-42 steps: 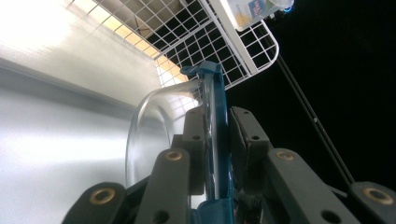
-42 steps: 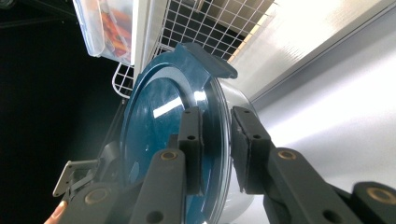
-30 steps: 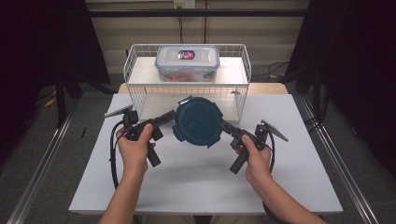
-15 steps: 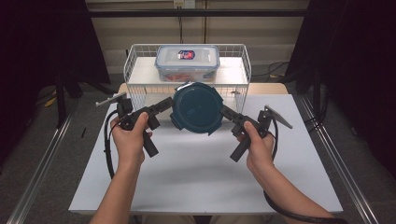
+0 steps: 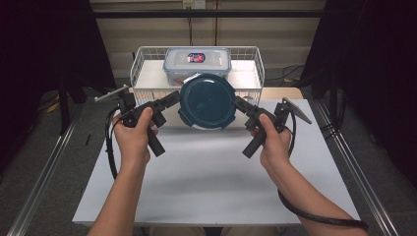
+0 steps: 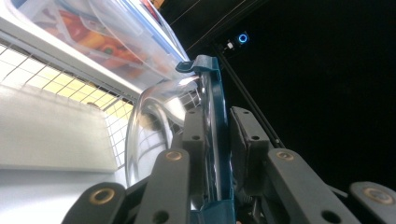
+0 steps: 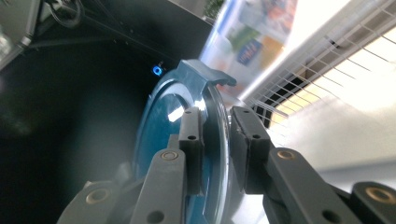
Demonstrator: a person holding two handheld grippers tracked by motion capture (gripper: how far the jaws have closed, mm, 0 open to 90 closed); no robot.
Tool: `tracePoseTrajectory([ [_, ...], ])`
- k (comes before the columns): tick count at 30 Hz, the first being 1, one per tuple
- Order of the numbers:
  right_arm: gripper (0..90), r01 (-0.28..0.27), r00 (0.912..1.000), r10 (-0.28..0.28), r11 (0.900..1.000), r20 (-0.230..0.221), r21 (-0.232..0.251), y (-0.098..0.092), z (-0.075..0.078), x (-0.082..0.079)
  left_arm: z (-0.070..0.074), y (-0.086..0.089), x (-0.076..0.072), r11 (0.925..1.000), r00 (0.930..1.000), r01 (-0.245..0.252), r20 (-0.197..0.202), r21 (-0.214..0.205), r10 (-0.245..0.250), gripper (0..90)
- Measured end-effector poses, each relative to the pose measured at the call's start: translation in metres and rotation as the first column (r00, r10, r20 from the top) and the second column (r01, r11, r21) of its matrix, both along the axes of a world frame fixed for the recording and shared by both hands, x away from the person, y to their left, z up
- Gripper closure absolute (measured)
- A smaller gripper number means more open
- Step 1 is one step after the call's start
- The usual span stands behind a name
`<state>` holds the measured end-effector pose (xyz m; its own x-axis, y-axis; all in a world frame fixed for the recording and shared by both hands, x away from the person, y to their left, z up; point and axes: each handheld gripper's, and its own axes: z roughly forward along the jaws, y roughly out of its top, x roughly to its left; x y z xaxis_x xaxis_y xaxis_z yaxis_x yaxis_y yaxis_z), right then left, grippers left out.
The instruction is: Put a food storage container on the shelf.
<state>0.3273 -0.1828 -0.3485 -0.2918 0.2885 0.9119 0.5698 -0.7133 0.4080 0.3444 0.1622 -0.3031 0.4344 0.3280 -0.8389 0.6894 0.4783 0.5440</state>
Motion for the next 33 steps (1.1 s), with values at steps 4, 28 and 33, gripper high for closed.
tracePoseTrajectory([
  [4, 75.7, 0.012, 0.9999, -0.012, 0.9999, 0.012, -0.002, -0.002, 0.011, 0.005, 0.003, -0.002, 0.006, 0.9996, 0.9999, -0.006, -0.008, -0.026, 0.006, 77.2],
  [28, 75.8, 0.07, 0.9972, -0.071, 0.9971, 0.024, 0.03, 0.002, 0.049, 0.044, 0.04, -0.005, 0.04, 0.9988, 0.9998, -0.011, 0.015, -0.049, 0.012, 77.4],
  [33, 75.9, 0.075, 0.9968, -0.076, 0.9966, 0.025, 0.034, 0.003, 0.058, 0.055, 0.048, -0.004, 0.051, 0.9978, 0.9997, -0.02, 0.014, -0.063, 0.02, 77.4],
])
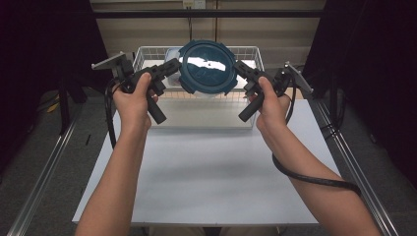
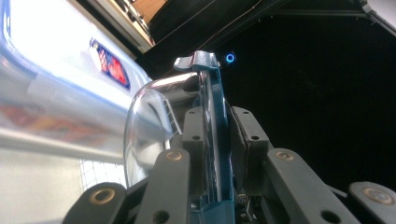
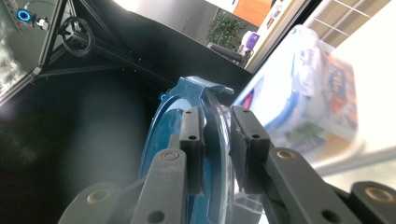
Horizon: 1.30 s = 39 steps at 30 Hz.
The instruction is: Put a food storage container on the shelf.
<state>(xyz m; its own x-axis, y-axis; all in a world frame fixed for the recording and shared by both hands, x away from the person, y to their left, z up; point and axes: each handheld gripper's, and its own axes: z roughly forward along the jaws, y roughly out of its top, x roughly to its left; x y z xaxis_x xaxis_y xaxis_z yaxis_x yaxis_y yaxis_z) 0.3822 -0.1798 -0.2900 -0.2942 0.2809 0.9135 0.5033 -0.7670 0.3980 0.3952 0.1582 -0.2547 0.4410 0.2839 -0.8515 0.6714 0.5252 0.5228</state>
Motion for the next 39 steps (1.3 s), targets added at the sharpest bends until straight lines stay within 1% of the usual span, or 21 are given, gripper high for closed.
tracePoseTrajectory([
  [4, 75.8, 0.011, 0.9999, -0.011, 0.9999, 0.013, -0.001, 0.003, 0.011, 0.011, 0.008, 0.002, 0.009, 0.9999, 1.0, -0.009, -0.002, -0.014, 0.009, 77.3],
  [6, 75.9, 0.016, 0.9998, -0.016, 0.9999, 0.014, 0.004, 0.005, 0.016, 0.017, 0.01, 0.003, 0.015, 0.9999, 0.9999, -0.012, 0.005, -0.004, 0.012, 77.2],
  [8, 75.8, 0.027, 0.9994, -0.026, 0.9996, 0.023, -0.012, 0.006, 0.022, 0.027, 0.011, 0.003, 0.026, 0.9995, 0.9997, -0.022, -0.004, -0.023, 0.022, 77.2],
  [10, 75.9, 0.029, 0.9993, -0.029, 0.9995, 0.023, -0.014, 0.007, 0.023, 0.03, 0.01, 0.003, 0.029, 0.9995, 0.9998, -0.02, -0.002, -0.023, 0.02, 77.2],
  [15, 75.9, 0.045, 0.9989, -0.045, 0.999, 0.013, -0.003, 0.008, 0.023, 0.047, 0.006, 0.002, 0.048, 0.999, 0.9995, -0.021, -0.024, -0.04, 0.02, 77.1],
  [17, 76.0, 0.058, 0.9983, -0.058, 0.9983, 0.002, 0.006, 0.009, 0.024, 0.059, 0.004, 0.001, 0.06, 0.9981, 0.9992, -0.028, -0.029, -0.056, 0.027, 77.1],
  [18, 76.0, 0.058, 0.9983, -0.058, 0.9983, 0.002, 0.006, 0.009, 0.024, 0.059, 0.004, 0.001, 0.06, 0.9981, 0.9992, -0.028, -0.029, -0.056, 0.027, 76.9],
  [20, 76.0, 0.069, 0.9976, -0.069, 0.9976, -0.002, 0.002, 0.011, 0.025, 0.071, 0.005, 0.002, 0.073, 0.9974, 0.9988, -0.035, -0.036, -0.062, 0.033, 76.9],
  [21, 76.0, 0.069, 0.9976, -0.069, 0.9976, -0.002, 0.002, 0.011, 0.025, 0.071, 0.005, 0.002, 0.073, 0.9974, 0.9988, -0.035, -0.036, -0.062, 0.033, 76.8],
  [24, 75.9, 0.082, 0.9965, -0.082, 0.9966, -0.017, 0.005, 0.014, 0.026, 0.085, 0.005, 0.002, 0.084, 0.997, 0.9981, -0.042, -0.047, -0.065, 0.039, 76.7],
  [25, 75.9, 0.083, 0.9962, -0.082, 0.9966, -0.029, -0.001, 0.015, 0.026, 0.093, 0.003, 0.004, 0.093, 0.9966, 0.9975, -0.043, -0.058, -0.07, 0.039, 76.7],
  [26, 75.9, 0.083, 0.9962, -0.082, 0.9966, -0.029, -0.001, 0.015, 0.026, 0.093, 0.003, 0.004, 0.093, 0.9966, 0.9975, -0.043, -0.058, -0.07, 0.039, 76.6],
  [28, 75.9, 0.086, 0.9957, -0.086, 0.9963, -0.035, 0.003, 0.016, 0.026, 0.099, 0.0, 0.005, 0.1, 0.9941, 0.9954, -0.054, -0.084, -0.094, 0.046, 76.4],
  [29, 75.8, 0.083, 0.9948, -0.083, 0.9965, -0.059, -0.003, 0.018, 0.027, 0.105, -0.001, 0.006, 0.102, 0.9942, 0.9948, -0.062, -0.086, -0.087, 0.055, 75.5],
  [30, 75.8, 0.083, 0.9948, -0.083, 0.9965, -0.059, -0.003, 0.018, 0.027, 0.105, -0.004, 0.007, 0.105, 0.9935, 0.9936, -0.064, -0.098, -0.094, 0.055, 75.5],
  [33, 75.4, 0.09, 0.9933, -0.092, 0.9954, -0.07, -0.033, 0.021, 0.027, 0.112, -0.006, 0.008, 0.109, 0.9938, 0.9908, -0.095, -0.102, -0.057, 0.089, 74.6],
  [35, 75.0, 0.106, 0.9911, -0.111, 0.9925, -0.074, -0.06, 0.024, 0.03, 0.112, -0.007, 0.009, 0.111, 0.9932, 0.9901, -0.097, -0.108, -0.065, 0.089, 74.8],
  [36, 75.0, 0.108, 0.991, -0.112, 0.9924, -0.073, -0.058, 0.025, 0.03, 0.113, -0.007, 0.01, 0.11, 0.9925, 0.9901, -0.106, -0.099, -0.06, 0.1, 75.1],
  [37, 74.7, 0.098, 0.9909, -0.103, 0.9936, -0.087, -0.055, 0.024, 0.03, 0.114, -0.003, 0.012, 0.108, 0.9925, 0.9928, -0.104, -0.067, -0.064, 0.099, 89.9],
  [38, 74.7, 0.098, 0.9909, -0.103, 0.9936, -0.087, -0.055, 0.024, 0.03, 0.114, -0.003, 0.012, 0.108, 0.9925, 0.9928, -0.104, -0.067, -0.064, 0.099, 87.4],
  [39, 74.7, 0.095, 0.992, -0.1, 0.9931, -0.077, -0.069, 0.023, 0.029, 0.115, -0.001, 0.012, 0.107, 0.9946, 0.9936, -0.096, -0.063, -0.04, 0.093, 87.4],
])
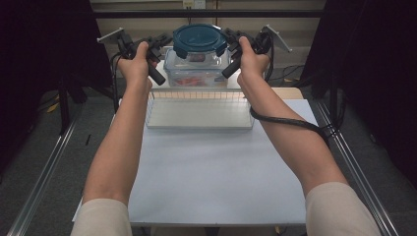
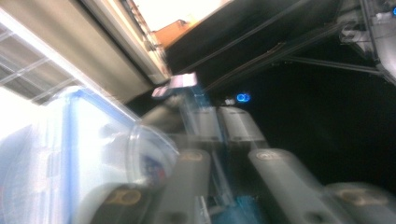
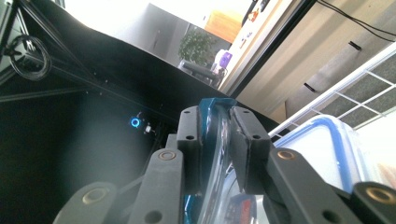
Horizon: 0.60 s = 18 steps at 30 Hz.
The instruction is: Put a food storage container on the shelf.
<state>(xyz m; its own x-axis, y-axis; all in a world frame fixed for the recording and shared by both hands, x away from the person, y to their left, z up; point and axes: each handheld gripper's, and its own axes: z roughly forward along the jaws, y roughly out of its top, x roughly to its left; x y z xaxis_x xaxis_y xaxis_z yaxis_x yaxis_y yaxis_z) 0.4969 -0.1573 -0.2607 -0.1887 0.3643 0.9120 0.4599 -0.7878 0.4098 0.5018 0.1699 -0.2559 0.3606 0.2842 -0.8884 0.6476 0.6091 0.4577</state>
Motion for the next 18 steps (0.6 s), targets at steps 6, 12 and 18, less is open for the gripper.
tracePoseTrajectory([
  [6, 62.8, 0.028, 0.9981, -0.028, 0.9996, 0.055, -0.005, -0.007, 0.0, -0.016, -0.001, -0.002, -0.023, 0.9975, 0.9996, 0.006, 0.027, 0.07, -0.008, 63.4],
  [12, 53.7, -0.003, 0.9971, 0.0, 0.9994, 0.076, 0.036, -0.009, -0.004, -0.04, -0.006, -0.006, -0.046, 0.9931, 0.9978, -0.009, 0.066, 0.117, 0.001, 41.8],
  [18, 45.4, -0.024, 0.9954, 0.021, 0.9995, 0.093, 0.023, -0.009, -0.018, -0.064, -0.01, -0.011, -0.073, 0.9914, 0.9965, -0.012, 0.083, 0.131, 0.001, 30.9],
])
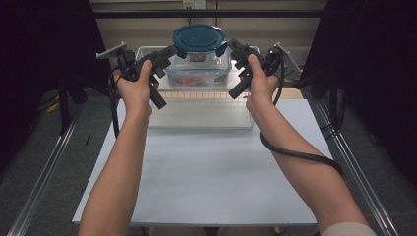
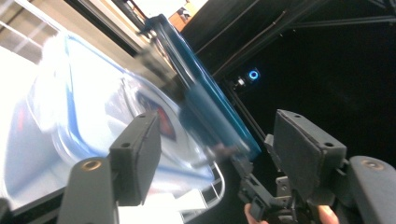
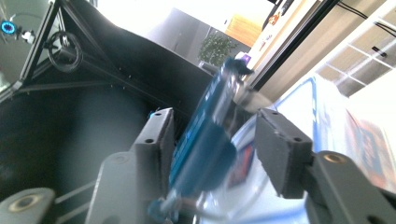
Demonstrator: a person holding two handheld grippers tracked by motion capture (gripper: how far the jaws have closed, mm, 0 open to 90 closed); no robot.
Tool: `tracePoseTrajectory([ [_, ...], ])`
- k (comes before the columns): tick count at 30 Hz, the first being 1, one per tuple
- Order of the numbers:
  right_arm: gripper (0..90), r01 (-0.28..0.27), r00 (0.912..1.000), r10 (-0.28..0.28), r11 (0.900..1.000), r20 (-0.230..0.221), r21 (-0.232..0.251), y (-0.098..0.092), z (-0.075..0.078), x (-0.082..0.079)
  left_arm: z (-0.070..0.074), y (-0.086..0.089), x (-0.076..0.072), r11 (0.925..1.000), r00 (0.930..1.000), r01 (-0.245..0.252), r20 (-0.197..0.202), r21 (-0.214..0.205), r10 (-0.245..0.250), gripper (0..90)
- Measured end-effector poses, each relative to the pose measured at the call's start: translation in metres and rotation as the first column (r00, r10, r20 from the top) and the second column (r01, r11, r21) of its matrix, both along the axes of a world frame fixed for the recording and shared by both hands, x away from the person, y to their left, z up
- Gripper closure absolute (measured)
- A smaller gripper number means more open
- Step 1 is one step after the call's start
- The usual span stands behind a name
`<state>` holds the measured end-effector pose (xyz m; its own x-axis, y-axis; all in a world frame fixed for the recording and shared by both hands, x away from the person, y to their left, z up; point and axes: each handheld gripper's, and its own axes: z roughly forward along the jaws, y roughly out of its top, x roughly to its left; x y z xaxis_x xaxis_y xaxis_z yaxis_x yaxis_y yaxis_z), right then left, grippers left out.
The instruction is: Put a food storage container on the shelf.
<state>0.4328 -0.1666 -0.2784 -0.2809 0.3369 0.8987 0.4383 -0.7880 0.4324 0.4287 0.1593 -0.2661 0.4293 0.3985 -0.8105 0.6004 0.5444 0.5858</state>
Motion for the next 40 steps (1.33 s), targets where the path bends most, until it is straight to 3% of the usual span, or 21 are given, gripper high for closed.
tracePoseTrajectory([
  [8, 39.6, -0.043, 0.9988, 0.043, 0.9991, 0.024, 0.004, 0.003, -0.015, -0.031, -0.02, -0.005, -0.024, 0.9998, 1.0, -0.001, -0.002, 0.022, 0.001, 21.8],
  [11, 38.9, -0.056, 0.9983, 0.056, 0.9983, 0.019, 0.014, 0.004, -0.018, -0.037, -0.024, -0.008, -0.028, 0.9998, 1.0, -0.002, -0.006, 0.019, 0.002, 20.3],
  [16, 36.2, -0.066, 0.9965, 0.066, 0.9978, 0.052, 0.001, 0.001, -0.03, -0.051, -0.033, -0.016, -0.037, 0.9997, 1.0, 0.001, 0.003, 0.025, -0.001, 17.2],
  [27, 33.8, -0.092, 0.9943, 0.093, 0.9956, 0.052, -0.015, -0.007, -0.054, -0.067, -0.059, -0.025, -0.047, 0.9985, 0.9999, 0.009, -0.012, 0.055, -0.009, 13.4],
  [40, 30.1, -0.135, 0.9899, 0.138, 0.9884, 0.033, -0.068, -0.009, -0.094, -0.083, -0.098, -0.019, -0.056, 0.9944, 0.9979, 0.026, -0.062, 0.102, -0.02, 8.6],
])
